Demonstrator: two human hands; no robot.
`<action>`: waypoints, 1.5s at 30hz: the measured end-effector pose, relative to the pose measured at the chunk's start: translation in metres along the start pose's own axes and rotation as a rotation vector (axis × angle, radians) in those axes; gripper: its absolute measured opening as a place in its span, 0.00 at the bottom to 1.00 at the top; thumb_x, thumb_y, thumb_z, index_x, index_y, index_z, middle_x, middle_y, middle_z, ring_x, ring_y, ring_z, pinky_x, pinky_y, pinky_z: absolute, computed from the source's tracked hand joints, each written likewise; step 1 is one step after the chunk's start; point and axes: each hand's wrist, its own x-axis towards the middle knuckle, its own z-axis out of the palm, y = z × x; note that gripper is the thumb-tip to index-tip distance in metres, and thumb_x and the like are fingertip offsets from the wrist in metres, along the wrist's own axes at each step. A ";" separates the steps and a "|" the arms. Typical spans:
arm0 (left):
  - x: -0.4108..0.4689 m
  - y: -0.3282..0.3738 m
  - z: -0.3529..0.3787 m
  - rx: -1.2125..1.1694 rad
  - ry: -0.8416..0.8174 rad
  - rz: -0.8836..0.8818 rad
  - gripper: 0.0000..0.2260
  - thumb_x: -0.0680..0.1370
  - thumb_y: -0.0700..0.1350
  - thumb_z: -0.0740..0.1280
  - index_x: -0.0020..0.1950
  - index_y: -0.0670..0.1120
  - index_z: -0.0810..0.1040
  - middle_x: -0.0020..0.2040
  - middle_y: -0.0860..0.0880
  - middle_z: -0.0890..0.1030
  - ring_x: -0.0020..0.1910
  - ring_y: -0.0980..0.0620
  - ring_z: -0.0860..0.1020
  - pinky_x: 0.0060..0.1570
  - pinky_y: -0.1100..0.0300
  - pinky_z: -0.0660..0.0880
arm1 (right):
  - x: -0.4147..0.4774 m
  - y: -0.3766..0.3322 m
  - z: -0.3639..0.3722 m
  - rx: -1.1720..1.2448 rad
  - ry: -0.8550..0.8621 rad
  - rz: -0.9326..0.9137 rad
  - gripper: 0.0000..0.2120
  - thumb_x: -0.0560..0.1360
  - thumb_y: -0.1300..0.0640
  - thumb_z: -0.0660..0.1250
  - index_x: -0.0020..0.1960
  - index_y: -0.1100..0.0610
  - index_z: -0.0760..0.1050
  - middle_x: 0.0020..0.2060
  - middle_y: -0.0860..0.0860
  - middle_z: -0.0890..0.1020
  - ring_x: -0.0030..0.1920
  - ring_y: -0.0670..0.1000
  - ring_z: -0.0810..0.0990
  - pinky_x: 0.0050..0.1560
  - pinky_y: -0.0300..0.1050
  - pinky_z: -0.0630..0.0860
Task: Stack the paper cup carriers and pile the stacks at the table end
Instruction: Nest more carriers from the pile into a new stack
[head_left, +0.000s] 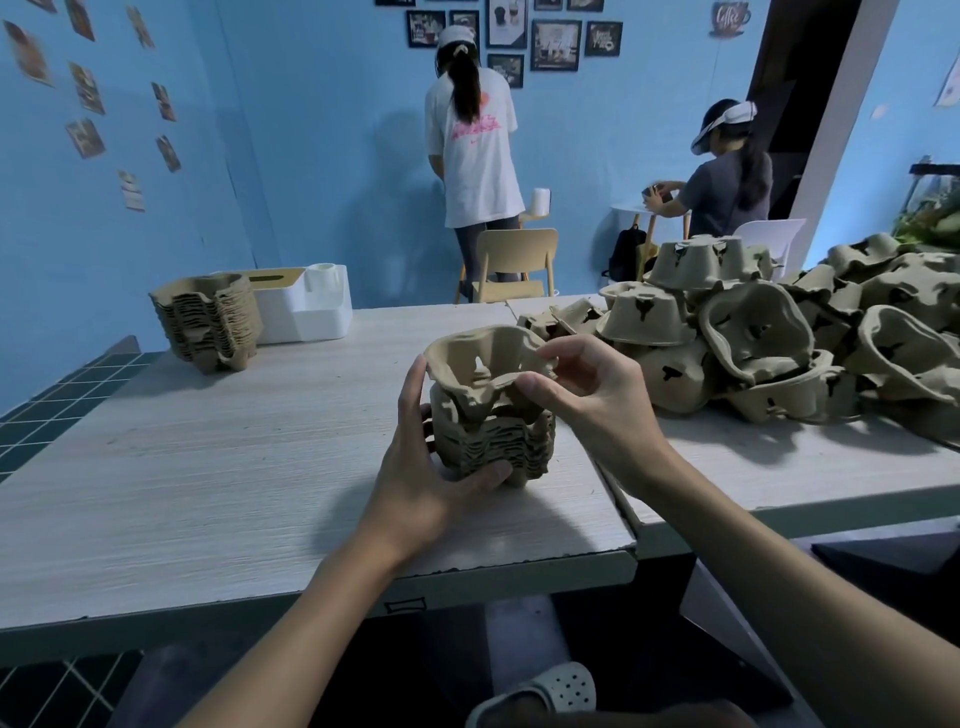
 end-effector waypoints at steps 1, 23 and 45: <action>0.000 0.001 0.000 -0.002 0.000 -0.003 0.54 0.64 0.54 0.82 0.74 0.74 0.46 0.67 0.54 0.76 0.58 0.67 0.78 0.50 0.75 0.73 | 0.000 0.001 0.000 -0.036 -0.027 -0.001 0.18 0.64 0.46 0.77 0.49 0.53 0.80 0.42 0.46 0.81 0.46 0.46 0.80 0.51 0.44 0.78; -0.001 -0.005 0.000 0.115 -0.033 -0.017 0.37 0.64 0.66 0.76 0.67 0.69 0.61 0.62 0.50 0.78 0.61 0.54 0.78 0.64 0.48 0.75 | 0.075 0.058 -0.072 -1.025 0.200 -0.151 0.28 0.71 0.45 0.73 0.67 0.53 0.72 0.66 0.52 0.72 0.69 0.56 0.63 0.68 0.56 0.59; 0.002 -0.010 0.002 0.081 -0.031 0.006 0.36 0.64 0.66 0.75 0.67 0.70 0.61 0.62 0.49 0.78 0.61 0.53 0.78 0.62 0.47 0.77 | 0.075 0.060 -0.084 -1.305 0.009 -0.296 0.04 0.70 0.58 0.74 0.40 0.58 0.80 0.61 0.54 0.74 0.65 0.60 0.66 0.55 0.60 0.67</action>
